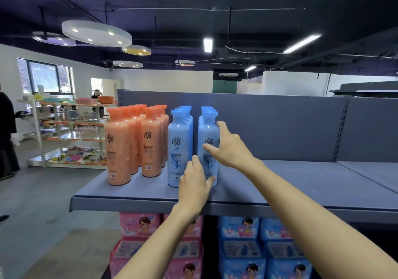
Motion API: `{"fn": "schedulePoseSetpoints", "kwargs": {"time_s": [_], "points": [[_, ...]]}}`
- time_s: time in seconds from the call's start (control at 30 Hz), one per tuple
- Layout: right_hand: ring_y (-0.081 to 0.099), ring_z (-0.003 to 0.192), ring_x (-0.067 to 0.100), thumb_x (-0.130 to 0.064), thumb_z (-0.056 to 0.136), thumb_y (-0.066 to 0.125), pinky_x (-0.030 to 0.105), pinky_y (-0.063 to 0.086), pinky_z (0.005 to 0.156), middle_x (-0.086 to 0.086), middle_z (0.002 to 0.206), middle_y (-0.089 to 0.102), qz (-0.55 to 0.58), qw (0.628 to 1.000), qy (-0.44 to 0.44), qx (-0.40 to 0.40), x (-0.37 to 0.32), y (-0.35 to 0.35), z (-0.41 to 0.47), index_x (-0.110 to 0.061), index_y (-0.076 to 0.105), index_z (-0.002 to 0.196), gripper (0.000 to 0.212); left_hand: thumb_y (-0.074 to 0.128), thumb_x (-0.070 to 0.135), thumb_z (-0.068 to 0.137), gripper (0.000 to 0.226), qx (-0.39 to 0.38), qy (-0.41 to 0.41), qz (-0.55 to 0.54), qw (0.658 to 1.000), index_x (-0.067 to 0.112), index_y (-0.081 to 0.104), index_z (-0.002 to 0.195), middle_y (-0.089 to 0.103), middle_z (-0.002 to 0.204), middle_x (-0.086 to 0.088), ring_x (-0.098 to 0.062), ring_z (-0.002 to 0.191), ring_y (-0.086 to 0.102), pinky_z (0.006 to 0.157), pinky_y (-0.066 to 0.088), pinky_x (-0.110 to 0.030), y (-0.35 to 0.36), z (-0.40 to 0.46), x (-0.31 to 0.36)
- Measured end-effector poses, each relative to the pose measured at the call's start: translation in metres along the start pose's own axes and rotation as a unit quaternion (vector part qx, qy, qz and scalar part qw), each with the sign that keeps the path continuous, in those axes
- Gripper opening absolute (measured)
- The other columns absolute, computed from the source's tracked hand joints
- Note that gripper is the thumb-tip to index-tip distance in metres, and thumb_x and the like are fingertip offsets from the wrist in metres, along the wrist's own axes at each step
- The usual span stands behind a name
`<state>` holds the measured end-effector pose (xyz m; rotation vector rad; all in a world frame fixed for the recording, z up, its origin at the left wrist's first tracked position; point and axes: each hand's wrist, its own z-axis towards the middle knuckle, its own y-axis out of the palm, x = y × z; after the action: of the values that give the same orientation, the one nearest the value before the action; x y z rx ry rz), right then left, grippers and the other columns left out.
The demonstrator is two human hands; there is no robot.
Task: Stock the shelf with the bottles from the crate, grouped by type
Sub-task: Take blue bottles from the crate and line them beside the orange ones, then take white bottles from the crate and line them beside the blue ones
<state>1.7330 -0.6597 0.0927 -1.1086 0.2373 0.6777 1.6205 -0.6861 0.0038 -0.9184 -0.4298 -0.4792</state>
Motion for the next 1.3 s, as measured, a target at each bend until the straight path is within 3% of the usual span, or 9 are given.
{"fn": "schedulePoseSetpoints", "kwargs": {"time_s": [0.13, 0.3, 0.47, 0.63, 0.73, 0.87, 0.97, 1.2, 1.3], "points": [[0.063, 0.083, 0.022, -0.047, 0.088, 0.066, 0.034, 0.051, 0.067, -0.004, 0.089, 0.058, 0.015, 1.000, -0.001, 0.006, 0.014, -0.001, -0.019, -0.022, 0.030, 0.141, 0.069, 0.067, 0.040, 0.088, 0.071, 0.032, 0.036, 0.001, 0.999, 0.016, 0.033, 0.146, 0.053, 0.129, -0.002, -0.022, 0.117, 0.054, 0.083, 0.038, -0.029, -0.003, -0.015, -0.008], [0.061, 0.090, 0.024, -0.048, 0.088, 0.067, 0.033, 0.047, 0.073, 0.001, 0.097, 0.060, 0.009, 1.000, 0.008, -0.003, 0.024, 0.000, -0.030, -0.021, 0.035, 0.139, 0.066, 0.068, 0.041, 0.086, 0.055, 0.038, 0.043, 0.012, 0.998, 0.021, 0.042, 0.131, 0.058, 0.116, 0.000, -0.023, 0.105, 0.059, 0.073, 0.033, -0.026, -0.005, -0.019, -0.005], [0.065, 0.095, 0.020, -0.049, 0.088, 0.066, 0.034, 0.052, 0.081, 0.003, 0.112, 0.066, 0.010, 1.000, -0.016, -0.001, 0.026, -0.009, -0.057, -0.026, 0.037, 0.139, 0.062, 0.064, 0.044, 0.087, 0.055, 0.047, 0.066, 0.012, 0.997, 0.026, 0.042, 0.134, 0.059, 0.118, 0.008, -0.015, 0.104, 0.062, 0.074, 0.047, -0.030, -0.014, -0.041, 0.003], [0.067, 0.084, 0.009, -0.049, 0.086, 0.066, 0.036, 0.057, 0.080, -0.010, 0.099, 0.065, 0.026, 0.998, -0.049, 0.010, 0.049, -0.002, -0.119, -0.032, 0.044, 0.131, 0.053, 0.067, 0.044, 0.084, 0.043, 0.085, 0.100, -0.004, 0.991, 0.028, 0.056, 0.122, 0.064, 0.106, 0.015, -0.008, 0.090, 0.065, 0.065, 0.053, -0.030, -0.014, -0.096, -0.005], [0.066, 0.077, 0.009, -0.045, 0.089, 0.066, 0.040, 0.056, 0.077, -0.014, 0.089, 0.066, 0.016, 0.999, -0.045, 0.008, 0.063, 0.005, -0.142, -0.026, 0.048, 0.123, 0.043, 0.065, 0.042, 0.084, 0.034, 0.037, 0.110, -0.006, 0.993, 0.030, 0.056, 0.115, 0.063, 0.102, 0.016, -0.008, 0.085, 0.064, 0.064, 0.054, -0.034, 0.000, -0.116, 0.001], [0.065, 0.075, 0.003, -0.048, 0.086, 0.064, 0.040, 0.056, 0.074, -0.017, 0.084, 0.065, 0.025, 1.000, -0.009, -0.010, 0.095, 0.032, -0.182, -0.033, 0.047, 0.110, 0.033, 0.063, 0.044, 0.083, 0.032, -0.030, 0.088, -0.003, 0.996, 0.033, 0.054, 0.111, 0.060, 0.095, 0.017, -0.005, 0.080, 0.062, 0.062, 0.053, -0.033, 0.035, -0.153, -0.013], [0.064, 0.074, 0.000, -0.051, 0.087, 0.063, 0.038, 0.056, 0.074, -0.018, 0.087, 0.064, 0.005, 0.997, 0.037, -0.066, 0.132, 0.064, -0.221, -0.035, 0.045, 0.112, 0.034, 0.062, 0.046, 0.084, 0.033, -0.122, 0.045, 0.022, 0.991, 0.031, 0.053, 0.113, 0.061, 0.100, 0.015, -0.008, 0.088, 0.062, 0.069, 0.054, -0.036, 0.073, -0.195, -0.037], [0.065, 0.079, 0.009, -0.051, 0.087, 0.064, 0.039, 0.056, 0.076, -0.017, 0.091, 0.063, -0.001, 0.962, 0.191, -0.195, 0.228, 0.144, -0.316, -0.032, 0.045, 0.118, 0.041, 0.061, 0.046, 0.085, 0.036, -0.304, -0.031, 0.079, 0.949, 0.025, 0.052, 0.113, 0.060, 0.104, 0.010, -0.017, 0.094, 0.062, 0.071, 0.051, -0.037, 0.164, -0.297, -0.088], [0.066, 0.084, 0.015, -0.050, 0.087, 0.063, 0.040, 0.055, 0.076, -0.016, 0.090, 0.064, 0.000, 0.935, 0.258, -0.245, 0.266, 0.176, -0.360, -0.031, 0.045, 0.120, 0.042, 0.061, 0.045, 0.084, 0.033, -0.368, -0.048, 0.098, 0.923, 0.025, 0.051, 0.109, 0.061, 0.101, 0.008, -0.021, 0.089, 0.063, 0.063, 0.046, -0.034, 0.199, -0.342, -0.107]]}}
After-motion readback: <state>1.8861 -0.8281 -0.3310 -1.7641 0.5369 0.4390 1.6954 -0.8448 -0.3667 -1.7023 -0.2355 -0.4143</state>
